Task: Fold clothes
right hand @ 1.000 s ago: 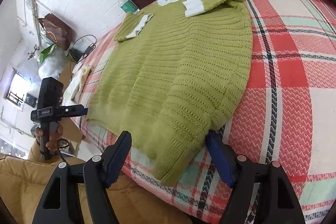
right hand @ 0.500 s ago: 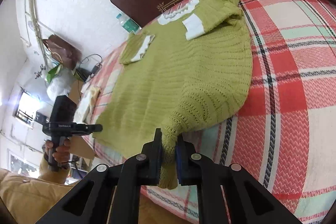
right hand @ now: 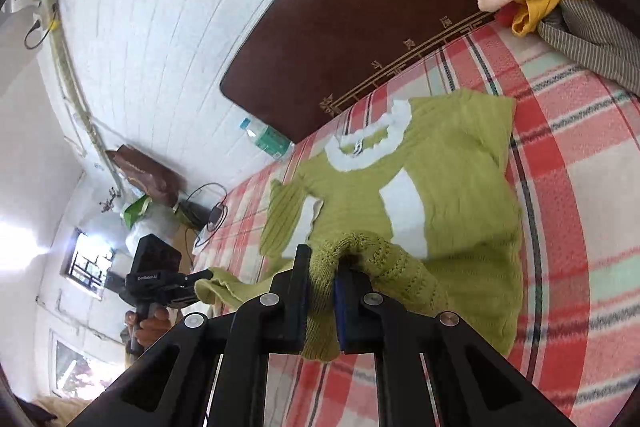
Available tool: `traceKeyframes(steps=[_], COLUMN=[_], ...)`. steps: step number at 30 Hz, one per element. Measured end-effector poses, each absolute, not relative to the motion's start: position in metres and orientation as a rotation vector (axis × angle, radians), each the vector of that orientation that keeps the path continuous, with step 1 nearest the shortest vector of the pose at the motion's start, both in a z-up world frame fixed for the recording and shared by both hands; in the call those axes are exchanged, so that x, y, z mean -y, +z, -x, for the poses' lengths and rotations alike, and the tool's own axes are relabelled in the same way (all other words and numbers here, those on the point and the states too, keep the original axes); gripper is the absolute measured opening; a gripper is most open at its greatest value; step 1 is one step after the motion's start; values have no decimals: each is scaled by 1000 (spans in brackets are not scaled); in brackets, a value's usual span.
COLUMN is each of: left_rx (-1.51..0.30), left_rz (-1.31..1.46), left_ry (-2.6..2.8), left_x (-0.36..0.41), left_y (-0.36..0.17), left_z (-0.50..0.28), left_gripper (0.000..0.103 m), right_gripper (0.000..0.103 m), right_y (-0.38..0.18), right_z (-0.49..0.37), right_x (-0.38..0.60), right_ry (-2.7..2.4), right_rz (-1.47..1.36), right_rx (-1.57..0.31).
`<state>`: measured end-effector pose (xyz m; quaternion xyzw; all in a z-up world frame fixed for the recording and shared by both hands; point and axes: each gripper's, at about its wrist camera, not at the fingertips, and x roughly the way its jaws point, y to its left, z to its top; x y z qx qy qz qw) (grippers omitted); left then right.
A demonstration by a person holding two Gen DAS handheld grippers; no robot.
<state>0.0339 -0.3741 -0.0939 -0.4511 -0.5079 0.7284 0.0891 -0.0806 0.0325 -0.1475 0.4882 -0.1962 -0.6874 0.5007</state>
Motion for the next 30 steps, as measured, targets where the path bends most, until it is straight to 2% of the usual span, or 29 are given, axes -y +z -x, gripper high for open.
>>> traceKeyframes(steps=[4, 8, 9, 10, 11, 12, 13, 15, 20, 24, 27, 30], left_rx=[1551, 1582, 1569, 1543, 1499, 1475, 1454, 1413, 1135, 906, 842, 894], left_rz=[1347, 1441, 1466, 1478, 1456, 1415, 1375, 1311, 1328, 1423, 1482, 1502], left_ry=[2181, 2163, 2173, 2191, 2222, 2242, 2263, 2317, 2495, 2565, 2619, 2670], left_x=[396, 410, 410, 410, 409, 409, 410, 412, 398, 380, 380, 397], left_y=[-102, -129, -132, -134, -131, -127, -123, -113, -94, -98, -108, -117], left_z=[17, 50, 55, 59, 60, 59, 58, 53, 47, 56, 64, 68], left_gripper=[11, 12, 18, 22, 30, 44, 50, 55, 60, 60, 60, 60], right_gripper=[10, 15, 23, 25, 25, 27, 32, 35, 39, 40, 40, 40], right_y=[-159, -187, -194, -197, -199, -198, -195, -183, -148, -159, -181, -196], right_z=[129, 167, 175, 178, 181, 183, 183, 180, 157, 137, 141, 160], right_x=[-7, 14, 17, 18, 19, 20, 19, 18, 20, 49, 69, 72], right_ry=[-1678, -1725, -1742, -1760, -1779, -1786, -1790, -1843, -1997, -1939, -1963, -1972], right_rz=[-1254, -1384, -1423, -1424, -1419, -1400, -1376, -1309, -1092, -1076, -1121, -1186], right_rx=[528, 552, 564, 569, 573, 568, 564, 506, 230, -32, -166, -118])
